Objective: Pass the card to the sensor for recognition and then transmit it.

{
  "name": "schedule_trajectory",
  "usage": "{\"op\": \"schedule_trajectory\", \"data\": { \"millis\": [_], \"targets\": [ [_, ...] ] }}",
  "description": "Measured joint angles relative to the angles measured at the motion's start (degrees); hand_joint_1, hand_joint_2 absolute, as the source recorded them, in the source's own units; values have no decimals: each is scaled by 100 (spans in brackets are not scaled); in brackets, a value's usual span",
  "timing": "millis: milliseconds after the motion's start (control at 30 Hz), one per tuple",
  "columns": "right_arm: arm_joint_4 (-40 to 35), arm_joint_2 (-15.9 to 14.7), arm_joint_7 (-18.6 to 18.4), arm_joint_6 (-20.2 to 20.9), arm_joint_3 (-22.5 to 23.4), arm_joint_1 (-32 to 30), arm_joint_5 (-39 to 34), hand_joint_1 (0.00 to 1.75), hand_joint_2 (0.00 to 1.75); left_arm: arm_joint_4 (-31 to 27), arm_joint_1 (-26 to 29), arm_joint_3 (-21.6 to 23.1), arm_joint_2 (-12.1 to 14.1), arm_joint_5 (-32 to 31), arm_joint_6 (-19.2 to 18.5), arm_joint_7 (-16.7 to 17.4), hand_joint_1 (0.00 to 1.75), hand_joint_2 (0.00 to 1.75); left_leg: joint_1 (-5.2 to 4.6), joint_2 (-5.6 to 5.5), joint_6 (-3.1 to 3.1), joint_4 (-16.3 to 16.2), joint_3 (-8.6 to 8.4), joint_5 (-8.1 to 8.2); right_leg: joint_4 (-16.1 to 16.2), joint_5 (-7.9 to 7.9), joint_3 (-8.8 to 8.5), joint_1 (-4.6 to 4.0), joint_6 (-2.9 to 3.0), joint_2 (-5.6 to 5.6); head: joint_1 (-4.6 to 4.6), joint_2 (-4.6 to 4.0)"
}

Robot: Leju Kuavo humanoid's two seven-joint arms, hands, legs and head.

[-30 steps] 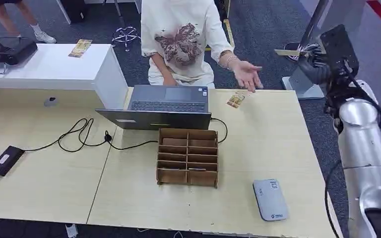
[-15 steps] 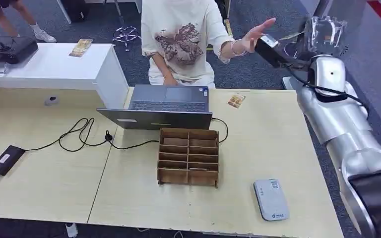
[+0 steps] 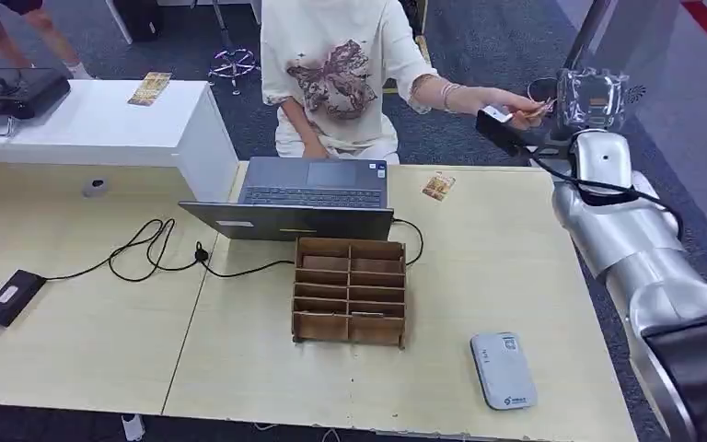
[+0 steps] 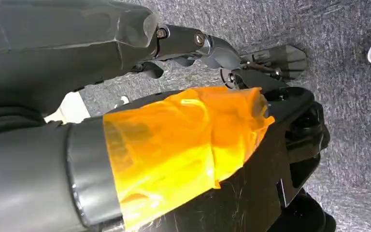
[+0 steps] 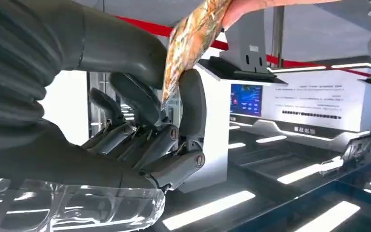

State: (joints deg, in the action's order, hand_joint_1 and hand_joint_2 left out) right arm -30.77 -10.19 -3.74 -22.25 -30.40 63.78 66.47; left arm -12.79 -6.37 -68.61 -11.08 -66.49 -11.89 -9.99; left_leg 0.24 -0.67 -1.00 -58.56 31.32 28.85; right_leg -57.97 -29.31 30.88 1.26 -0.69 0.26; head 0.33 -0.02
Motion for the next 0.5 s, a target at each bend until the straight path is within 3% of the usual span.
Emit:
{"op": "schedule_trajectory", "data": {
  "millis": [33, 133, 233, 267, 300, 333, 500],
  "targets": [
    [4, 2, 24, -4, 24, -7, -26, 140, 175, 0, 1, 0, 0, 2, 2, 0, 0, 0, 0, 0, 0, 0, 0, 0, 0, 0, 0, 0, 0, 0, 0, 2],
    [20, 31, 151, -4, 153, -21, -199, 145, 175, 0, 7, 0, 4, 2, 7, 0, 0, 0, 0, 0, 0, 0, 1, 0, -1, 0, 0, 0, 0, 0, 0, 2],
    [24, 72, 267, 22, 293, -29, -328, 136, 175, 0, 14, 0, 9, 2, 20, 0, 0, 0, 0, 0, 0, 0, 3, 0, -1, 0, 2, 0, 0, 0, 0, 0],
    [24, 90, 304, 48, 345, -32, -382, 98, 175, 0, 15, 0, 9, 2, 22, 0, 0, 0, 0, 0, 0, 0, 4, 0, -1, 0, 2, 0, 0, 0, 0, 2],
    [24, 111, 341, 79, 402, -35, -415, 31, 175, 0, 15, 0, 11, 4, 24, 0, 0, 0, 0, 0, 0, 0, 5, 0, -1, 0, 3, 0, 0, -1, 0, 2],
    [24, 122, 354, 94, 442, -37, -428, 0, 175, 0, 15, 0, 13, 4, 24, 0, 0, 0, 0, -1, 0, 0, 6, 0, -1, 0, 3, 0, 0, -1, 0, 0],
    [20, 188, 448, 199, 630, -46, -601, 0, 175, 0, 16, 0, 22, 20, 39, 0, 0, 0, 0, 0, 0, -1, 6, 0, -1, 0, 5, 1, 0, 0, -2, 2]
  ]
}}
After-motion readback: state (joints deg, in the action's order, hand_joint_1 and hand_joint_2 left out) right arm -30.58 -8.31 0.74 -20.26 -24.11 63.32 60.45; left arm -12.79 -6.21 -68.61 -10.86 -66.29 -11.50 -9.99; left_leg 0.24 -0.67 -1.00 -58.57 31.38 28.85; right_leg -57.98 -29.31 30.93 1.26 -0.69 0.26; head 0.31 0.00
